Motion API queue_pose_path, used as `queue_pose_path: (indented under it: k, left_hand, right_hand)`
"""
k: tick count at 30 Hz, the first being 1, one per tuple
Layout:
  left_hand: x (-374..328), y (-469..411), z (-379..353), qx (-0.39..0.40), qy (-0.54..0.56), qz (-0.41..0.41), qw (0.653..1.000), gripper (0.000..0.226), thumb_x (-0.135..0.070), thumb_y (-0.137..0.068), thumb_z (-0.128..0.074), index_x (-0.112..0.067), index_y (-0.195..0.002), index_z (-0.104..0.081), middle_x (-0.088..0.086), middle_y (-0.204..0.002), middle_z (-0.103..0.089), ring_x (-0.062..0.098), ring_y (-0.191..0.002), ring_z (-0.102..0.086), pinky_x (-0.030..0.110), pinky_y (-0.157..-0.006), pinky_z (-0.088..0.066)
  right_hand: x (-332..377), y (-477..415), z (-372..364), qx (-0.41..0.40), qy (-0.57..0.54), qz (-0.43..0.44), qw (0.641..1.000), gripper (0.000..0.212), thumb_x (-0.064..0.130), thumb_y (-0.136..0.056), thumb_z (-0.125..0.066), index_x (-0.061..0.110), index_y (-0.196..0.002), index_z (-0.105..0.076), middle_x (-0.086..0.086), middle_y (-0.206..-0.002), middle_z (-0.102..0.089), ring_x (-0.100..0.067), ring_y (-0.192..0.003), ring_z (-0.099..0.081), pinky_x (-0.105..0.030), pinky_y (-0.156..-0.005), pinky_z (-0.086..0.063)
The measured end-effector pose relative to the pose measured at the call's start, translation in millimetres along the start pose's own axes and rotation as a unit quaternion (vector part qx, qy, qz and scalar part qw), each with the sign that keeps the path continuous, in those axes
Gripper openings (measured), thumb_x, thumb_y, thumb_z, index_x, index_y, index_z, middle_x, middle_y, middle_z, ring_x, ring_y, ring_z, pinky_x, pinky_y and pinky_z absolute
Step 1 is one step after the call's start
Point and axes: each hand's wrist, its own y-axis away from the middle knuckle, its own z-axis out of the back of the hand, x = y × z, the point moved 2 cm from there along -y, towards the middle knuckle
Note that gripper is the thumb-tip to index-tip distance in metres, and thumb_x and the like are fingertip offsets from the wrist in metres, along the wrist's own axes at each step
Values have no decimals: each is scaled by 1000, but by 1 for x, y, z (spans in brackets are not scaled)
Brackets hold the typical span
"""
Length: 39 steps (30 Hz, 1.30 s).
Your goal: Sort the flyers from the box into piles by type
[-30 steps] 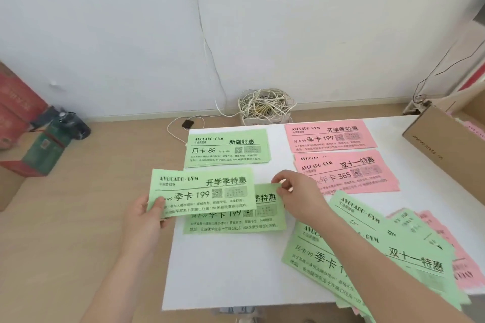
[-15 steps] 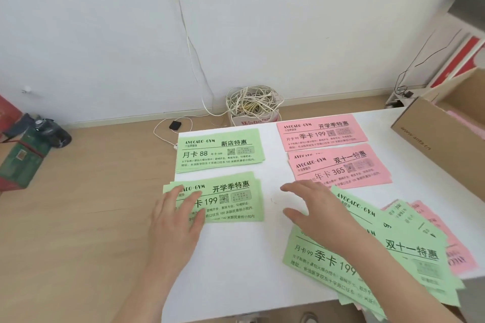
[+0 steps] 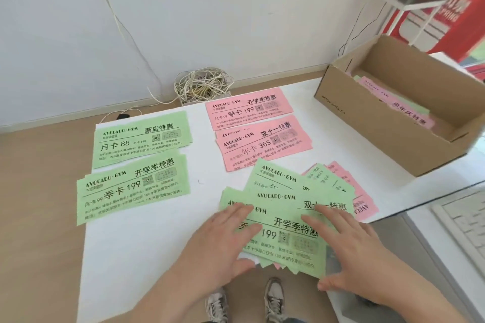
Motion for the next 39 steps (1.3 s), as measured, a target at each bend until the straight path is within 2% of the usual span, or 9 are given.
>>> queue_pose_path:
  k: [4,10,17,22,24,28,33,35,39]
  left_hand:
    - [-5,-13,-8,71,-14,-31,997,62,-58,-56,-82,-29,-109,-66,-1,-125,-63,16,-110,-62,24,-85,-52]
    - [-4,-13,-12,14,-96,-75,992,22,-33,-75,-74,-27,-93,-63,-3,-106,-70,13,-94,-69,19,-60,-53]
    - [6,-20,4,-61,159,172,970,16,-25,-100,-37,-38,-98,-28,-3,-61,-54,15,-52,-46,38,-58,-39]
    - [9,-11,0,-174,171,142,959,54,-13,-95,-49,-48,-131,-30,-2,-104,-67,10,-78,-62,23,-67,-44]
    - [2,-11,1,-180,74,43,980,48,-17,-89,-44,-41,-130,-44,3,-115,-65,13,-74,-63,23,-57,-49]
    - [-10,-9,-6,-132,-71,-74,986,33,-42,-82,-51,-31,-113,-56,3,-103,-68,15,-67,-66,23,-42,-46]
    - [-8,-12,-12,-86,-127,-81,985,42,-62,-70,-63,-30,-97,-61,-4,-77,-63,12,-60,-62,20,-37,-42]
    - [-6,-14,-9,-83,-101,-67,989,35,-58,-81,-44,-30,-93,-61,-7,-69,-59,12,-51,-58,19,-37,-41]
    - [2,-15,-3,-86,-40,-45,994,32,-46,-89,-39,-34,-91,-68,-13,-60,-57,9,-45,-54,16,-40,-39]
  right_hand:
    - [-5,-3,-14,-40,21,36,998,87,61,-79,-59,46,-144,-3,8,-158,6,-17,-145,-2,-41,-115,-15]
    - [-24,-6,-10,6,8,71,997,104,66,-70,-65,42,-149,-2,14,-157,7,-10,-145,0,-36,-117,-11]
    - [-39,-14,0,-35,-242,32,969,109,39,-74,-78,56,-139,8,30,-139,-26,6,-131,-27,-14,-108,-25]
    - [-33,-4,-4,-25,-32,65,997,121,54,-72,-72,56,-133,32,25,-150,21,-6,-140,6,-35,-117,-11]
    - [-27,-3,-13,-45,18,80,996,111,57,-70,-71,56,-140,14,10,-157,16,-19,-145,2,-44,-113,-17]
    - [-27,-9,-23,-75,42,86,993,80,61,-56,-76,47,-129,-44,-2,-142,-48,-25,-121,-54,-41,-80,-54]
    - [-38,-15,-6,-87,-105,122,983,33,46,-92,-53,46,-125,-57,12,-146,-41,-12,-135,-34,-25,-110,-29]
    - [-40,-21,2,-89,-171,115,975,28,39,-94,-51,37,-117,-66,14,-134,-54,-6,-127,-42,-8,-101,-26]
    - [-35,-25,16,-152,-340,44,927,21,36,-89,-56,29,-100,-74,22,-110,-62,10,-105,-52,-10,-84,-43]
